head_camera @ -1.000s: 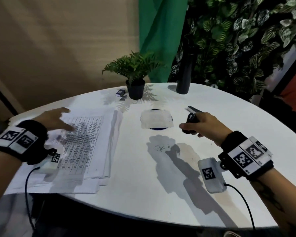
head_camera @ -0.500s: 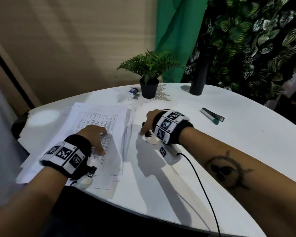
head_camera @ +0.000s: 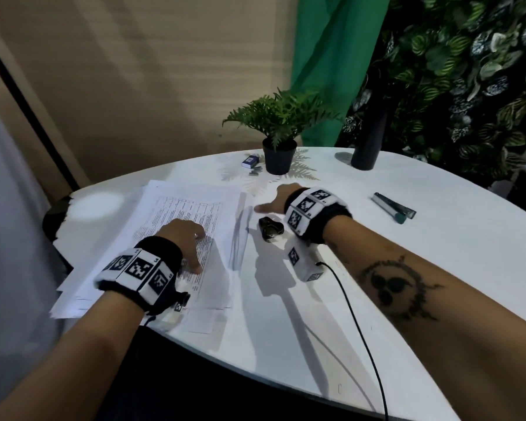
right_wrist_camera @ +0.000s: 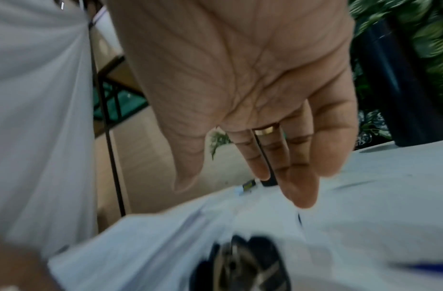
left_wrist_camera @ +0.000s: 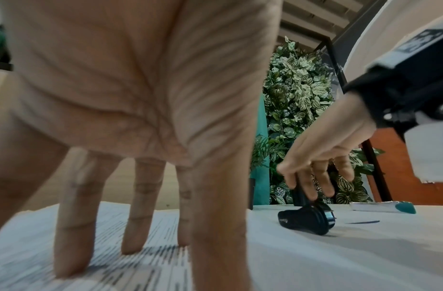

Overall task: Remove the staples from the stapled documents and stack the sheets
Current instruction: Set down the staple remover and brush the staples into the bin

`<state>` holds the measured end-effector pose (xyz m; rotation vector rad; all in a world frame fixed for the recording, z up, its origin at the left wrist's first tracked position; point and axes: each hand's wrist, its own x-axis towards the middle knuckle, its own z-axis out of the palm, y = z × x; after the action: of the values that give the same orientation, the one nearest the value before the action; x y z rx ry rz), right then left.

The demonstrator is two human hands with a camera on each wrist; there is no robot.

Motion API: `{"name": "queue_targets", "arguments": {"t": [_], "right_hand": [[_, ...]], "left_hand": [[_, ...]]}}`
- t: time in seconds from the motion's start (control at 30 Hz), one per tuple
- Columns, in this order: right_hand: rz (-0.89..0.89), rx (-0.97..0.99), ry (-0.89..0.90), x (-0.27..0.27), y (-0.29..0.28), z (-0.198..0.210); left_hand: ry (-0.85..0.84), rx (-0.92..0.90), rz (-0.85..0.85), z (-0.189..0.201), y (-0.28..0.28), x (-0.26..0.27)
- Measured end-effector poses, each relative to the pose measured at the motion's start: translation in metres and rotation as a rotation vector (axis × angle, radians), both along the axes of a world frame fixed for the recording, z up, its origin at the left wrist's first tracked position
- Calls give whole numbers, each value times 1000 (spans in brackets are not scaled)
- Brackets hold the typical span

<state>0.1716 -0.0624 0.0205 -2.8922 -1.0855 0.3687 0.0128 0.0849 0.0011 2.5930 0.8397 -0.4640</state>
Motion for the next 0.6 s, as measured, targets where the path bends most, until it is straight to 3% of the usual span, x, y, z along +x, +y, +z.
{"name": "queue_targets", "arguments": {"t": [0.17, 0.3, 0.4, 0.5, 0.6], "right_hand": [[-229, 210, 163, 27, -58, 44], [-441, 689, 295, 10, -153, 60], [-601, 968, 289, -30, -223, 35], [-807, 1182, 215, -80, -282, -12], [-1057, 1351, 27, -110, -325, -52]], "left_hand": [[38, 7, -21, 6, -1, -2], [26, 17, -50, 18, -17, -3], [-91, 90, -190, 23, -58, 1], [-231, -49, -394, 20, -128, 7], [-336, -253, -592, 3, -207, 13]]}}
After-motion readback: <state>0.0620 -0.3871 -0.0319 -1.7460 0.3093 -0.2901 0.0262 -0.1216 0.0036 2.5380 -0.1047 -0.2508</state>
